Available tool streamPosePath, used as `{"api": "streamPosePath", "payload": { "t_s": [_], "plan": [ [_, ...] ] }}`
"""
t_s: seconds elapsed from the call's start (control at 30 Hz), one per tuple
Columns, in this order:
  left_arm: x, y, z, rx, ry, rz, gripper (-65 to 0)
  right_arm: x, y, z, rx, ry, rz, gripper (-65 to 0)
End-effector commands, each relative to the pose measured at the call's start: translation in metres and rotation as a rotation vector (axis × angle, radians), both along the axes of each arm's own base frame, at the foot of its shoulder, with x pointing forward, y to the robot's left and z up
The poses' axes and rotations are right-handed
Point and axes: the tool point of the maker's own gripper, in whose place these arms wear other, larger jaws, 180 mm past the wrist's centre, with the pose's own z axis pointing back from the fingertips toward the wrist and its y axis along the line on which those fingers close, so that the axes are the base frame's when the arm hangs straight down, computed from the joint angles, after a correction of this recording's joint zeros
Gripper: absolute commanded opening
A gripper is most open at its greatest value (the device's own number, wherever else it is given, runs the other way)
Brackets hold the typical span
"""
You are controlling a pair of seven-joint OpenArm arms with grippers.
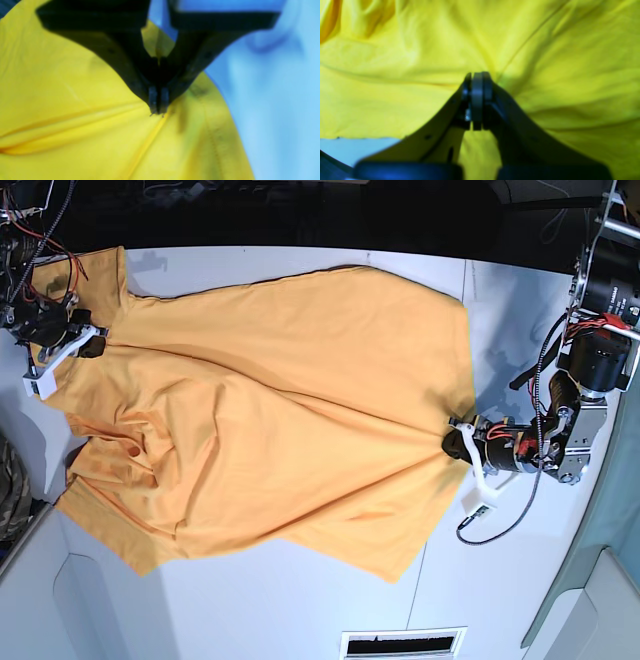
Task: Layout the t-shirt on the table in an organized manner, then fold the t-shirt properly
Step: 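Pull the held shirt edge with the left gripper away from the right gripper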
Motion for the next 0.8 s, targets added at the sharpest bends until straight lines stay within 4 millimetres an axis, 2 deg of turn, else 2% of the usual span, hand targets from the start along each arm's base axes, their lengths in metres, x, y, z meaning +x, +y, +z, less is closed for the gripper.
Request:
{"api": "streamPosePath", "payload": {
  "t_s": [0.0,0.23,0.4,0.5,0.63,0.77],
  "plan": [
    [-0.023,0.049,-0.010,0.194,0.110,0.017,-65.0,-0.022,-0.016,-0.007,-0.056,0.093,0.001,-65.0],
    [-0.033,0.087,-0.005,0.249,0.137,0.053,-65.0,-0.037,-0.044,0.000,-0.041,0.074,-0.126,-65.0],
    [-0.039,0.104,0.002,0.244,0.155,0.084,-65.0,-0.046,-0.056,0.008,0.012,0.090,-0.209,-65.0],
    [-0.044,0.103,0.003,0.217,0.180,0.078,-65.0,-0.049,-0.054,0.013,0.077,0.057,-0.227,-65.0],
    [-0.048,0.079,0.012,0.062,0.211,0.060,-65.0,-0.045,-0.054,0.023,0.143,-0.009,-0.272,-65.0],
    [-0.030,0.061,0.039,-0.090,0.138,0.077,-65.0,-0.029,-0.063,0.037,0.128,-0.099,-0.276,-65.0]
  ]
}}
